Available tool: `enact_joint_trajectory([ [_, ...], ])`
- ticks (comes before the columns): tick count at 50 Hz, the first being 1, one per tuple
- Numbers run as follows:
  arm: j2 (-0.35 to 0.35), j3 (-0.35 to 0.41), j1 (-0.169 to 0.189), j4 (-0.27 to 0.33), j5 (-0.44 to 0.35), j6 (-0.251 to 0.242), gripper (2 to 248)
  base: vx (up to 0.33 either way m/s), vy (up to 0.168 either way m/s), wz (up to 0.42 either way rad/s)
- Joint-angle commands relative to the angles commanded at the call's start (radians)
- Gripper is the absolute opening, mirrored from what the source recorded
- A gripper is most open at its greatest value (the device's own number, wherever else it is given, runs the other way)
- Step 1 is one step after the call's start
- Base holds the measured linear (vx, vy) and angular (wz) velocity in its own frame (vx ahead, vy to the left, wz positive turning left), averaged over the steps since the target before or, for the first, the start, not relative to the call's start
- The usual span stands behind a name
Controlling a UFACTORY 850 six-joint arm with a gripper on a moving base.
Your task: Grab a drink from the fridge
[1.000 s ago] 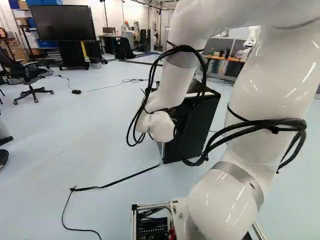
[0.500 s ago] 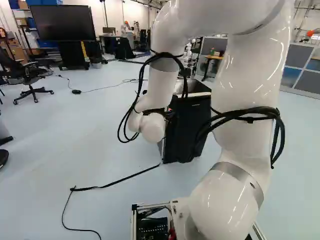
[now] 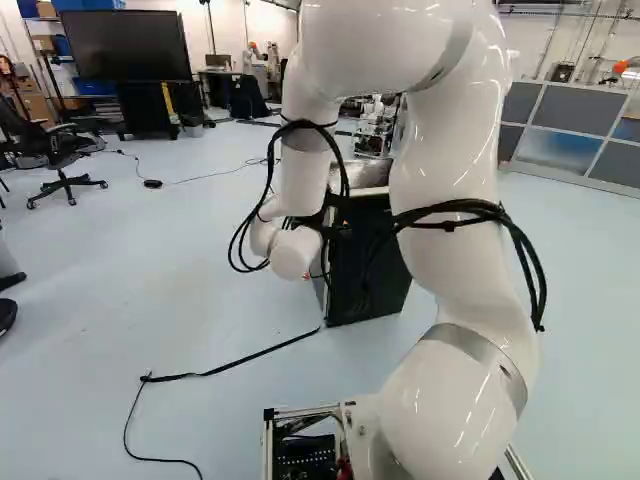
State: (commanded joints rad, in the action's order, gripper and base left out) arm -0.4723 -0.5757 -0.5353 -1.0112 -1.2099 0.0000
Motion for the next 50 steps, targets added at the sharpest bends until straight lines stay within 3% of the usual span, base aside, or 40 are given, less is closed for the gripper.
enact_joint_trajectory([
  [12,-0.075,-0.068,0.009,-0.089,-0.017,0.000,247,0.000,0.000,0.000],
  [30,-0.131,-0.153,0.021,-0.205,-0.039,0.000,247,0.000,0.000,0.000],
  [50,-0.182,-0.242,0.035,-0.228,-0.042,0.000,247,0.000,0.000,0.000],
])
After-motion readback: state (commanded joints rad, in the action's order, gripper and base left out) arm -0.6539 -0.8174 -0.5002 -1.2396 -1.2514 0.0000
